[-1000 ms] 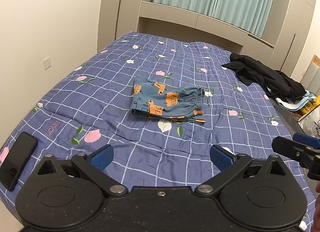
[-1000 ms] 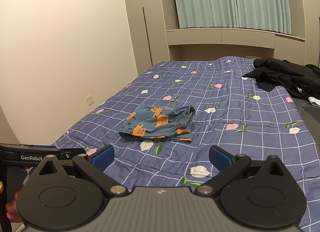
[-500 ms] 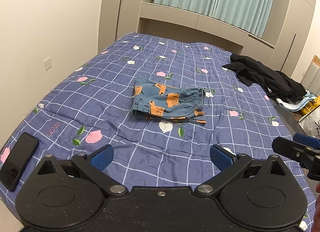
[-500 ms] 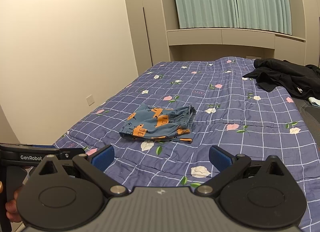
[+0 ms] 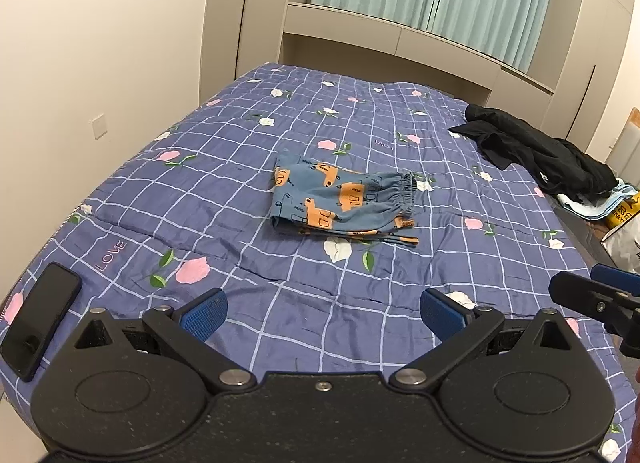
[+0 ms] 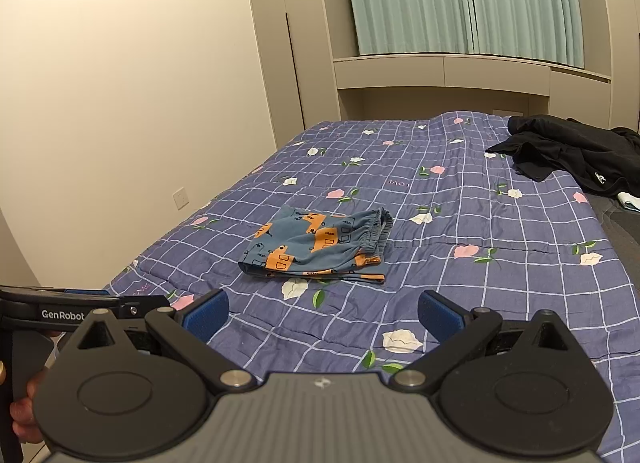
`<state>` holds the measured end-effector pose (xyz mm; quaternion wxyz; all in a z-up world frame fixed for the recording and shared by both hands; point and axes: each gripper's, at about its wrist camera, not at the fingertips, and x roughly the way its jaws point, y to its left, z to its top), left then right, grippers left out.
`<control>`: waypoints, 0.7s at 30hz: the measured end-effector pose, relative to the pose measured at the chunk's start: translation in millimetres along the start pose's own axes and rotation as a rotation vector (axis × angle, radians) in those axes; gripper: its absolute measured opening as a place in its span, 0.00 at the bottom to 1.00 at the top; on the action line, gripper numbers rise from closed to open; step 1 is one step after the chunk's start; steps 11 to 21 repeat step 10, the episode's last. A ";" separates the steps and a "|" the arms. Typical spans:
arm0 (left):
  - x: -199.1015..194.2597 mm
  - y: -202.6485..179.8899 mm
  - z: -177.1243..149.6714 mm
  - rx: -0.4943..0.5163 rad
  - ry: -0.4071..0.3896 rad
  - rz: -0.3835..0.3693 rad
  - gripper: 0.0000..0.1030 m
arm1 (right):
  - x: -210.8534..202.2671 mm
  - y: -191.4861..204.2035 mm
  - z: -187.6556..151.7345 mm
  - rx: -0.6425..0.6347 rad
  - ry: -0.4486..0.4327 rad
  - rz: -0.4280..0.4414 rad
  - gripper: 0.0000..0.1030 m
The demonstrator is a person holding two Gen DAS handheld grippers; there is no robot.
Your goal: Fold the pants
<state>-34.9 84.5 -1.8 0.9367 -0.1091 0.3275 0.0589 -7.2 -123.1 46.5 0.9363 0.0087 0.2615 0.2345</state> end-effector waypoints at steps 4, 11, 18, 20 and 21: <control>-1.7 -2.4 -1.5 0.025 -0.020 0.007 0.99 | 0.8 0.3 -0.6 0.002 0.001 0.000 1.00; 5.8 0.0 -3.6 -0.001 0.005 0.004 0.99 | 4.4 0.0 -4.0 0.006 0.010 -0.001 1.00; 5.8 0.0 -3.6 -0.001 0.005 0.004 0.99 | 4.4 0.0 -4.0 0.006 0.010 -0.001 1.00; 5.8 0.0 -3.6 -0.001 0.005 0.004 0.99 | 4.4 0.0 -4.0 0.006 0.010 -0.001 1.00; 5.8 0.0 -3.6 -0.001 0.005 0.004 0.99 | 4.4 0.0 -4.0 0.006 0.010 -0.001 1.00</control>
